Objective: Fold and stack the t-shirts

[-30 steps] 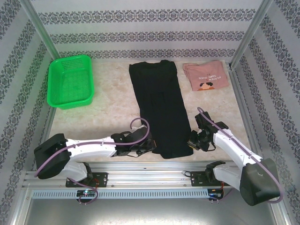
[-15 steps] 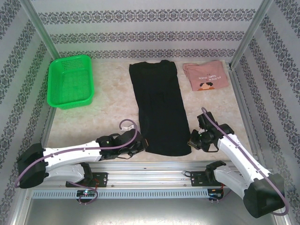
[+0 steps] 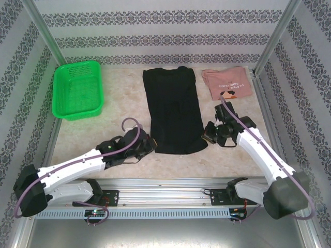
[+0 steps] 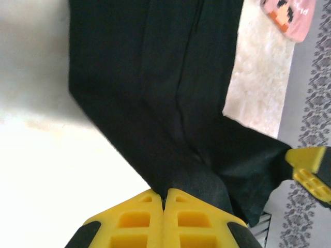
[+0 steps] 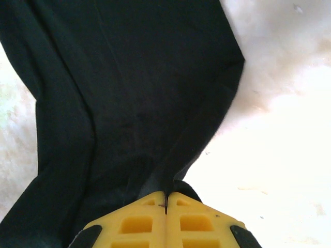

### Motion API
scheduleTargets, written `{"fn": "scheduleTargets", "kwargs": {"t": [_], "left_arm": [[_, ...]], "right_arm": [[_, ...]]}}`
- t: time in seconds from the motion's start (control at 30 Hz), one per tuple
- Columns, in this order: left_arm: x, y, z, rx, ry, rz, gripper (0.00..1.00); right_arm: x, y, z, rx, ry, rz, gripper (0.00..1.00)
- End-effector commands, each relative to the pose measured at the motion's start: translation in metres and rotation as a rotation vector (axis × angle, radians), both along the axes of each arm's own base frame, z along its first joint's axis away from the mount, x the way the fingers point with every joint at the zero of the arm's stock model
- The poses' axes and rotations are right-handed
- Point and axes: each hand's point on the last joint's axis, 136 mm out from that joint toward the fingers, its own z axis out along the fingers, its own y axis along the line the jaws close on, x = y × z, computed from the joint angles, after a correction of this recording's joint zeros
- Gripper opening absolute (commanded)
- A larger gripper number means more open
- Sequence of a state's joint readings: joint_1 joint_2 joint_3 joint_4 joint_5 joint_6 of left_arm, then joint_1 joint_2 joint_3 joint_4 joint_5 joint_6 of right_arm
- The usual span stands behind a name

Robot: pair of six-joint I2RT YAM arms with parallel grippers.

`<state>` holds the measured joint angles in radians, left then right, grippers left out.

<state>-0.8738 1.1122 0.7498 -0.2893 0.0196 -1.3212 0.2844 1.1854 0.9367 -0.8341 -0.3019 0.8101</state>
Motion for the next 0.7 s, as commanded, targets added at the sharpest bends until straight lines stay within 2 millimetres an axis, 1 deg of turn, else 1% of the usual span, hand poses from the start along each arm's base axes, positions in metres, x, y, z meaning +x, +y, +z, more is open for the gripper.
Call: {"fn": "scheduleTargets", "kwargs": {"t": [0.0,0.17,0.3,0.4,0.53,0.67], "left_arm": [[0.018,-0.004,0.017,-0.013,-0.022,-0.048,0.0],[0.047,0.005,0.026,-0.028,-0.019,-0.038,0.0],[0.067,0.017,0.029,-0.04,-0.013,-0.024,0.0],[0.081,0.027,0.025,-0.044,0.002,-0.013,0.0],[0.099,0.033,0.016,-0.049,0.027,-0.015,0.0],[0.117,0.038,0.008,-0.062,0.042,-0.011,0.0]], "right_arm": [[0.028,0.003,0.012,0.012,-0.063,0.013,0.0],[0.065,0.009,0.012,0.018,-0.071,0.025,0.0],[0.098,0.012,0.012,0.017,-0.072,0.036,0.0],[0.122,0.013,0.011,0.011,-0.075,0.043,0.0],[0.152,0.011,0.009,-0.003,-0.077,0.043,0.0],[0.172,0.011,0.001,-0.015,-0.061,0.051,0.0]]}}
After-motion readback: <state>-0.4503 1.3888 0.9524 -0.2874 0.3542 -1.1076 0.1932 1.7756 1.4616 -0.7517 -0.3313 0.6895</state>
